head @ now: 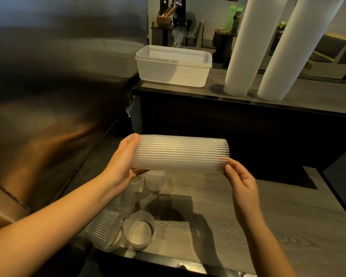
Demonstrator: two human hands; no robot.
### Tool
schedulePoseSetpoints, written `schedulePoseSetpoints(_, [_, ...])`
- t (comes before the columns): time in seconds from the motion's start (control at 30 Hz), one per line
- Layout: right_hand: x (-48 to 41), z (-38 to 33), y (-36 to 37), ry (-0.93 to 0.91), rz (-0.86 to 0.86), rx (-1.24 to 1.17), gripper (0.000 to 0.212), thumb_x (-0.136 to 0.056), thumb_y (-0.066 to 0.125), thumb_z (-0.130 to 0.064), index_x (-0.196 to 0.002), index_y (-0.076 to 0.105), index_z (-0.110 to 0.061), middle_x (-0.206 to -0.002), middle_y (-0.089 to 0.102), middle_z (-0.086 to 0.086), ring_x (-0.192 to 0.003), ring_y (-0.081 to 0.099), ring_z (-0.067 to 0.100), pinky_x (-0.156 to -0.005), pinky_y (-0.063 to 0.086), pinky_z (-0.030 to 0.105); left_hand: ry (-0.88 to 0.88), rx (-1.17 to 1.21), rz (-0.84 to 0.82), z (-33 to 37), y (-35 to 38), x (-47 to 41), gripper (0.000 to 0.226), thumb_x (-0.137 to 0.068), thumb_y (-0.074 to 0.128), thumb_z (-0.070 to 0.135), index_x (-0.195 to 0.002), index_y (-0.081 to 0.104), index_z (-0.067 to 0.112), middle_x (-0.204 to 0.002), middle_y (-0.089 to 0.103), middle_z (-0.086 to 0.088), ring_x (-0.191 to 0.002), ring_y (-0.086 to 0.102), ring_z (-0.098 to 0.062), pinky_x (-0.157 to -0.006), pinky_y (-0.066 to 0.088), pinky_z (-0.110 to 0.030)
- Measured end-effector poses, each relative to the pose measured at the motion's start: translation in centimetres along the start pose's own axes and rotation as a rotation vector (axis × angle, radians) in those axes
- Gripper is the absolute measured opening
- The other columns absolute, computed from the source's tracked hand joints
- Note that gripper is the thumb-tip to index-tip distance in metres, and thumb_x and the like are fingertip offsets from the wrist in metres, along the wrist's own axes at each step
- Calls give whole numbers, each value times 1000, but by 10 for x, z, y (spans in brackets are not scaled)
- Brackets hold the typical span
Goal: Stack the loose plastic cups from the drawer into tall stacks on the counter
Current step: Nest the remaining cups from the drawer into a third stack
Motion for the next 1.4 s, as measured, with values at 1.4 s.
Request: schedulePoseSetpoints(1.4, [1,98,92,437,-128,-239,17,-92,46,-6,-95,62,-10,-87,65,6,-80,62,14,-71,52,18,-9,36,13,2,-2,-3,36,-96,43,36,-130,43,26,-112,48,-2,-104,51,-22,-92,48,-46])
Point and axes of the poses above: each hand's wrist, its own x-axis away from the middle knuckle, its own y-axis out of the palm, z = x × y, the point moved 9 cm from there along -x, towards the middle knuckle
